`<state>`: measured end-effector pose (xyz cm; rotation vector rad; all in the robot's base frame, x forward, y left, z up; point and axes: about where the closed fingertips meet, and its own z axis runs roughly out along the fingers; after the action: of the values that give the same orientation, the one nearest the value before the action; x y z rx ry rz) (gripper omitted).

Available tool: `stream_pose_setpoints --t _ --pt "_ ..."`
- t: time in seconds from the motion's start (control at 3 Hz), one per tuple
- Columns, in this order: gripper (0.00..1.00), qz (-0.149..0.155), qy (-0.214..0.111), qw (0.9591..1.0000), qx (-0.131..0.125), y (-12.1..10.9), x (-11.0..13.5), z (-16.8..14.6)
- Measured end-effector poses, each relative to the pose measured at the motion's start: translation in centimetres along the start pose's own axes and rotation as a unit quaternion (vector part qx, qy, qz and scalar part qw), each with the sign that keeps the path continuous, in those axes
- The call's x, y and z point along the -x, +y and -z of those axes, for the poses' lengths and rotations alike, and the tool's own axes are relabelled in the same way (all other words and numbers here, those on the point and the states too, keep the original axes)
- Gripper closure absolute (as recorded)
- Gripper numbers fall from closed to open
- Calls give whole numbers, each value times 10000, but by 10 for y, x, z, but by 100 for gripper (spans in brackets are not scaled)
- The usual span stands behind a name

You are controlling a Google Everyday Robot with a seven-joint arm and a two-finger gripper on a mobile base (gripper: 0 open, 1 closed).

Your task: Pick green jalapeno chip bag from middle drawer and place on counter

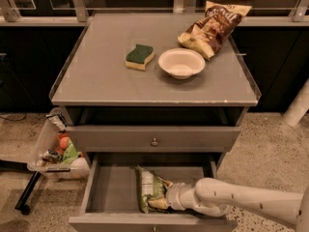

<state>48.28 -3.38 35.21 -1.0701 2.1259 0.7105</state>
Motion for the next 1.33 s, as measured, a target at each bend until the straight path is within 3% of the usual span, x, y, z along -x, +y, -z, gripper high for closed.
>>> stream_pose_setpoints --t 0.33,0.67,1.0,1.33 --pt "100 -4 -2 10000 2 1 3 3" --pt "100 -93 -159 9998 10 0 29 53" --pt "100 122 -113 9998 -52 -26 92 135" --pt "100 480 -139 9987 -58 -34 148 203"
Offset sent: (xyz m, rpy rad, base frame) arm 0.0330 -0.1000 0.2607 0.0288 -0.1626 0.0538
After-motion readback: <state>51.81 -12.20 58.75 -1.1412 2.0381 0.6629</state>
